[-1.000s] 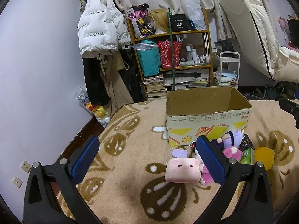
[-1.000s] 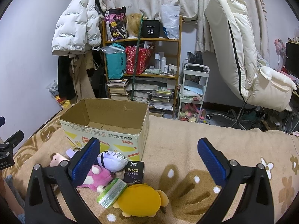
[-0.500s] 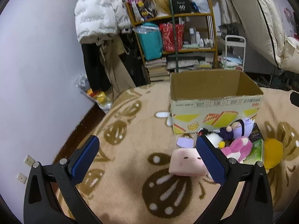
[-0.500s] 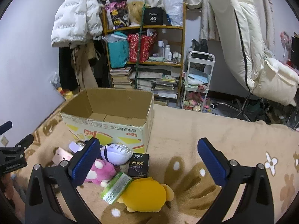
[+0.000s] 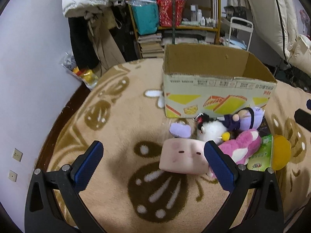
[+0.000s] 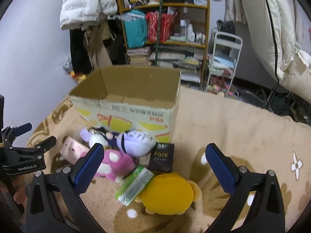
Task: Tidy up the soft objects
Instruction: 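Grasp the green tissue pack with the right tool while the left tool grasps the pink pig plush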
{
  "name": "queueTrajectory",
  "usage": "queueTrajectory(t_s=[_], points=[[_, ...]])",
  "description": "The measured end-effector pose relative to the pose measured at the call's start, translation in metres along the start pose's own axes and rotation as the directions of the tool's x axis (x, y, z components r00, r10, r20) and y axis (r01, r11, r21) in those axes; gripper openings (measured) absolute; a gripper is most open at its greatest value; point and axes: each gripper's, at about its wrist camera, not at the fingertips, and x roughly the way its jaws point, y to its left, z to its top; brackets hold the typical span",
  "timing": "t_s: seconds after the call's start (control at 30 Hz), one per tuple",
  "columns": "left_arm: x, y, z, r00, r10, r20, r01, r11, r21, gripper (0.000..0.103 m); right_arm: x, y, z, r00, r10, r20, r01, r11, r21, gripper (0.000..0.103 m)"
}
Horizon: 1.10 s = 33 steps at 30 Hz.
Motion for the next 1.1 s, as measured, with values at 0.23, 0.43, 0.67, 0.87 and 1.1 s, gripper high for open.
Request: queueTrajectory(t_s=[0.23,0.43,0.67,0.87,1.1], points=[[0.025,-0.002,-0.007,0.992,-0.059,-0.113,0.057,0.998,-0.025,0.102,0.031,-0.002,-0.008,0.987,0.061,-0.147,-0.057,0.998,0.029,0.099],[0.045,-0.007,-0.01,0.981,-0.065,-0.181,0.063,0.998,-0.017,0.102,0.052,0.01,-0.017,0.97,0.086,-0.226,-0.09,0.996,-0.008,0.084],[0.06,-0.013,-0.015,0.965,-0.096,-0.244,0.096,0.995,-0.013,0.102,0.078,0.014,-0.028,0.939,0.078,-0.335,-0.087,0.996,-0.011,0.069],[0.07,-0.013,-0.016,0.961,-0.105,-0.256,0.104,0.994,-0.017,0.102,0.09,0.021,-0.033,0.921,0.111,-0.373,-0.126,0.992,-0.017,0.056],[0.081,-0.004,-0.017,0.945,-0.16,-0.284,0.138,0.986,-0.097,0.102,0.092,0.019,-0.03,0.92,0.135,-0.368,-0.142,0.99,0.009,0.043]])
